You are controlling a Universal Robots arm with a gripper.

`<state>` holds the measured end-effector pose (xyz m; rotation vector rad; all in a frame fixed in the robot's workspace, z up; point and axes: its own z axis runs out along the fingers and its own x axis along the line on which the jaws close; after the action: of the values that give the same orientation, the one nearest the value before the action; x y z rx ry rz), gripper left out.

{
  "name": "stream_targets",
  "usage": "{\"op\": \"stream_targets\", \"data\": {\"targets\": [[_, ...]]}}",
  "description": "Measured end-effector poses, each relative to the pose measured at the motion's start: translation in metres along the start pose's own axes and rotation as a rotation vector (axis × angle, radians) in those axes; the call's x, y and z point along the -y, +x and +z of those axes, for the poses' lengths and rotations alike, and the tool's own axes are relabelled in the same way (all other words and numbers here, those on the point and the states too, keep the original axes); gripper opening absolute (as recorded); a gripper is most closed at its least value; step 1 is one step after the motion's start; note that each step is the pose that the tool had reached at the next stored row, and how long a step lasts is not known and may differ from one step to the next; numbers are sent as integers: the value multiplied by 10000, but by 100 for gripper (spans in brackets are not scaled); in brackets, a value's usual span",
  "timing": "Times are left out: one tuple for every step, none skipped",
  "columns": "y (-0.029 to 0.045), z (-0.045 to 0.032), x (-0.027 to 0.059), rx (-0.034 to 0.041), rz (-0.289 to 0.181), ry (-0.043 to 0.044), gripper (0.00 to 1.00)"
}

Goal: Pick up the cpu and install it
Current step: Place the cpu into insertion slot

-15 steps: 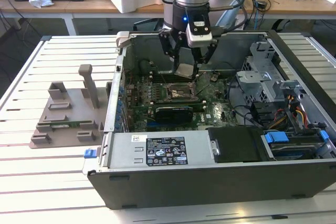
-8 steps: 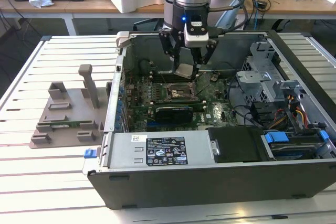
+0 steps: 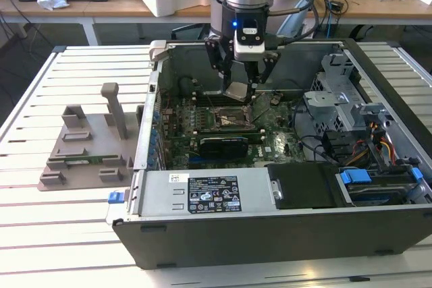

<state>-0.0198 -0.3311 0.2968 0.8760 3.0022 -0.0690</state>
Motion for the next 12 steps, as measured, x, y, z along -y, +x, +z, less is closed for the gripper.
{"op": "stream_targets", "data": {"targets": [[0, 1, 0, -1, 39, 1, 54], [0, 1, 0, -4, 91, 2, 54], [0, 1, 0, -5, 153, 4, 54], [0, 1, 0, -8, 235, 7, 54], [0, 1, 0, -10, 302, 10, 54], [0, 2, 0, -10, 339, 12, 54], [0, 2, 0, -11, 381, 15, 54], [0, 3, -1, -6, 447, 26, 54], [0, 3, -1, 5, 492, 47, 54], [0, 2, 0, 19, 528, 73, 54], [0, 2, 0, 48, 588, 120, 54], [0, 2, 0, 60, 632, 141, 54]]}}
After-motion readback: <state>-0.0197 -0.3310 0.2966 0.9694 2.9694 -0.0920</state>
